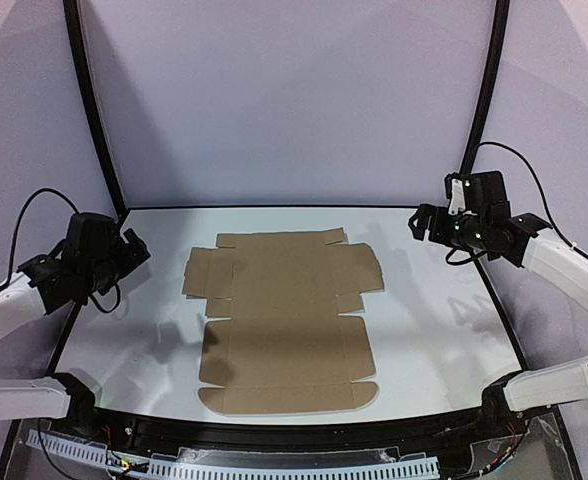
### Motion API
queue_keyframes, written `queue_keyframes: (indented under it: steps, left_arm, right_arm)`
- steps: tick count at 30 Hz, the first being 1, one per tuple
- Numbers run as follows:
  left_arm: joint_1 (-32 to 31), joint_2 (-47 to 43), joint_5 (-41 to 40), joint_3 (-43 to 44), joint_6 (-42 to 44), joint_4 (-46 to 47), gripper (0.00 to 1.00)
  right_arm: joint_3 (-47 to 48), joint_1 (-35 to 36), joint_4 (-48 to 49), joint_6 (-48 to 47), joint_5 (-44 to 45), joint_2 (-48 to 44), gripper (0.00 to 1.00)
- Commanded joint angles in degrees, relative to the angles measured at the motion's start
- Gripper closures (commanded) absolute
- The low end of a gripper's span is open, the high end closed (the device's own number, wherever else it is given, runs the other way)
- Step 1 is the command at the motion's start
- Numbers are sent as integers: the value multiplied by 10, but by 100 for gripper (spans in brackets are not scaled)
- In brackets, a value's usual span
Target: Fold the paper box
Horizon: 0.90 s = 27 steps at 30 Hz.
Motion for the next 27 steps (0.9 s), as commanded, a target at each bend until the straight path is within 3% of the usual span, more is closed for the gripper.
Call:
queue_keyframes:
  steps: [1, 6, 14, 20, 27]
  left_arm:
    - [29, 41, 21, -16, 1, 44, 1]
    - [115, 162, 227, -24, 2, 179, 1]
    - [144, 440, 461, 138, 58, 245, 1]
    - [158, 550, 560, 205, 101, 248, 7]
    - [169, 574, 563, 204, 167, 202, 8]
  right_arm:
    - [-3, 1, 40, 12, -25, -6, 2]
    - [-9, 1, 75, -9, -92, -3, 2]
    - [0, 1, 68, -16, -129, 2, 2]
    - [-5, 2, 68, -26, -139, -17, 2]
    - [-3, 2, 68, -34, -140, -29, 2]
